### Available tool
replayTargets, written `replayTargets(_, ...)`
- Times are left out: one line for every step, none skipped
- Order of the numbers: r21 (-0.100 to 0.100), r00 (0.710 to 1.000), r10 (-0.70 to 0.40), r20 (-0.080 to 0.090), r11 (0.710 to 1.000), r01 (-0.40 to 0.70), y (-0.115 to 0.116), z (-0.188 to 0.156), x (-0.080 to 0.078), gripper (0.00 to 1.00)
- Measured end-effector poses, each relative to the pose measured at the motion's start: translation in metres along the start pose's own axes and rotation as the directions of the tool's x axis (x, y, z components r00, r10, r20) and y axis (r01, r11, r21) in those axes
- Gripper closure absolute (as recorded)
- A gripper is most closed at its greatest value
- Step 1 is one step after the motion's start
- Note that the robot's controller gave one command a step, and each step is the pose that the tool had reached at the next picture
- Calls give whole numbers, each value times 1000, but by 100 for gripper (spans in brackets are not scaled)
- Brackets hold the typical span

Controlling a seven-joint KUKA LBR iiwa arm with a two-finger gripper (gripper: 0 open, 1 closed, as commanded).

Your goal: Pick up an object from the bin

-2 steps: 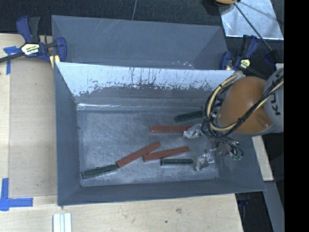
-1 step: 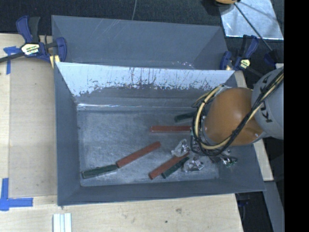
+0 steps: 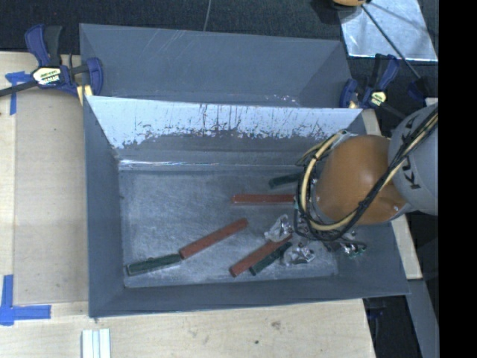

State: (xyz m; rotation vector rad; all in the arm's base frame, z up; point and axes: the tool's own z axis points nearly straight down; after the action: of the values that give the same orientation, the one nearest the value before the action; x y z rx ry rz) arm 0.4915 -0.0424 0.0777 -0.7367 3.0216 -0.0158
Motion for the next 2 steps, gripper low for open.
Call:
replayTargets(-17, 1000, 9, -28, 1000, -9, -8, -30, -10, 100)
replayTargets(-16, 999, 22, -26, 1000, -23, 0, -115, -23, 100)
